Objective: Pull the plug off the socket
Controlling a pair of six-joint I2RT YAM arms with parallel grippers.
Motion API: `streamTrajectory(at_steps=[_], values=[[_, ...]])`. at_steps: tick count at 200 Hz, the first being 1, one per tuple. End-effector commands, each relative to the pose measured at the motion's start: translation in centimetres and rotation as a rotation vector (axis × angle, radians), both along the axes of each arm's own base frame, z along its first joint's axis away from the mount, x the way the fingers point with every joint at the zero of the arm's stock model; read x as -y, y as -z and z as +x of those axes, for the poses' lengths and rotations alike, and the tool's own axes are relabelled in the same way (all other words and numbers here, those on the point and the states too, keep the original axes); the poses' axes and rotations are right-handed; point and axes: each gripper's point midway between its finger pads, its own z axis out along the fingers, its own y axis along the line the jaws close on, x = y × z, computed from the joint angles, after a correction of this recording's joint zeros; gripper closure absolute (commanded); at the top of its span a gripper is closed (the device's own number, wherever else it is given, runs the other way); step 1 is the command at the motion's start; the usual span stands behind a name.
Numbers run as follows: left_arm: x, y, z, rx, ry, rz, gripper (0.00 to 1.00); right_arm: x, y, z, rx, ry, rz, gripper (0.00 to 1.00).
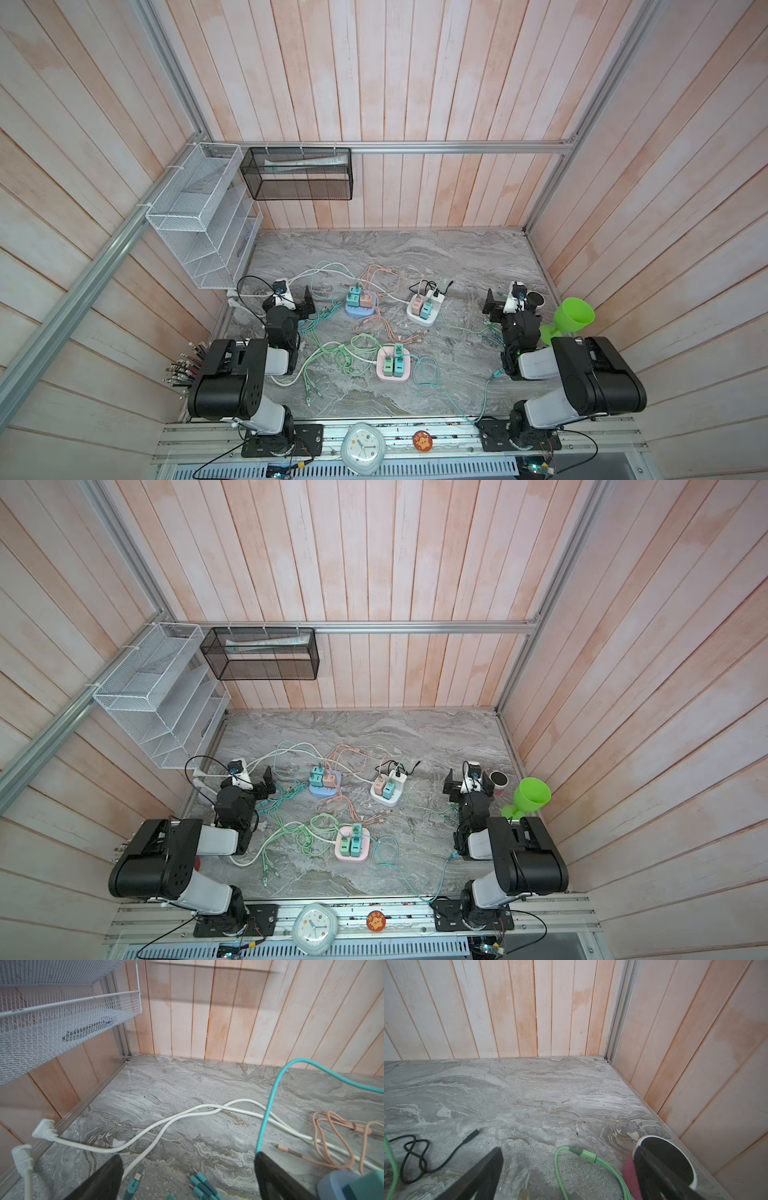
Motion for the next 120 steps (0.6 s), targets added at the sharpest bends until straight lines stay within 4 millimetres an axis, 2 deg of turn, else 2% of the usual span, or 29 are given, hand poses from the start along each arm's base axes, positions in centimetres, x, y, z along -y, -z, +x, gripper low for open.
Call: streamTrajectory(at_steps=[1,120], values=[[-0.08,-0.58,0.19,0.020,-0.007,0.010,0.00,0.21,0.14,0.83,-0.019,-0.007,0.026,0.02],[-0.06,-0.61,0.25,0.021,-0.005,0.010,0.00,0.32,0.37,1.32,-0.035,-0.058,0.065,0.02]])
